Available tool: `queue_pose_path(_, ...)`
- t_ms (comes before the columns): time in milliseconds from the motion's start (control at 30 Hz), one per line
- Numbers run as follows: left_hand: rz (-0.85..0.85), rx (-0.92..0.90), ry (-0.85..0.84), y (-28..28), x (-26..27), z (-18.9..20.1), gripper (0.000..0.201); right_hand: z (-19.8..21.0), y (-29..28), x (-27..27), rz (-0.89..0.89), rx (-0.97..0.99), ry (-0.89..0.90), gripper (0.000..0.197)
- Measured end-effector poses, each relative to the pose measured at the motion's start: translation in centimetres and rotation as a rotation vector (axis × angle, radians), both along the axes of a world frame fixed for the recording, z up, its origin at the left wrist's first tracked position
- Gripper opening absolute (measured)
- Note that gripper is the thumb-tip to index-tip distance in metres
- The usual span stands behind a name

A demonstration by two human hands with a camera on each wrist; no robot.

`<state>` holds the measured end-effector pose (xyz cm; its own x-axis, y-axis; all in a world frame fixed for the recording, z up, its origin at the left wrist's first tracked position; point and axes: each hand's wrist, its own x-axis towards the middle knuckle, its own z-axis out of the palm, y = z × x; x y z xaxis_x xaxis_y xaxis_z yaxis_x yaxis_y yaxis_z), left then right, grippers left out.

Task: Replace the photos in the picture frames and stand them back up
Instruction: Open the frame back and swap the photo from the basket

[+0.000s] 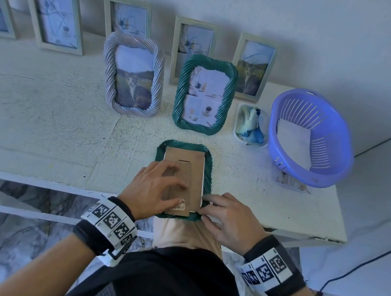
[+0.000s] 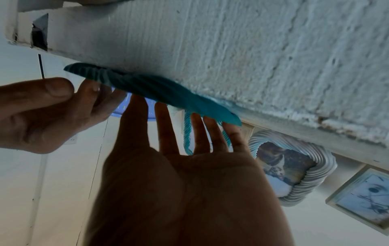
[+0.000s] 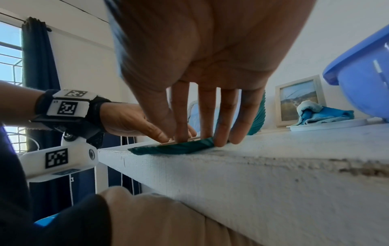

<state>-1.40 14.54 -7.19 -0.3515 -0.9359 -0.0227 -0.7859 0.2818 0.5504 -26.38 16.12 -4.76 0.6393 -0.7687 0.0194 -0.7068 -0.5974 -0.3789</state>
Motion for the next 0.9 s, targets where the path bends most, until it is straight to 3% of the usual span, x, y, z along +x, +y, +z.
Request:
queue_pose_path(267,0.003,-0.002,-0.029,0.0,-0.1,0.4,0.043,-0.2,-0.2,1.3,-0.123,-0.165,0.077,0.028)
queue_pose_path(533,0.012,-0.024,-0.055,0.1,-0.2,0.7,0.049,-0.2,0.2,2.2,-0.249,-0.014,0.066,0.017)
queue_pose_path(767,0.013,-0.032,-0.066,0.2,-0.2,0.5,0.047,0.6,0.7,2.6,-0.264,-0.063,0.1,0.026)
queue_pose_path(900,0.01,-0.039,-0.064,0.1,-0.2,0.4,0.048,0.2,0.7,2.6,-0.284,0.002,0.068,0.018)
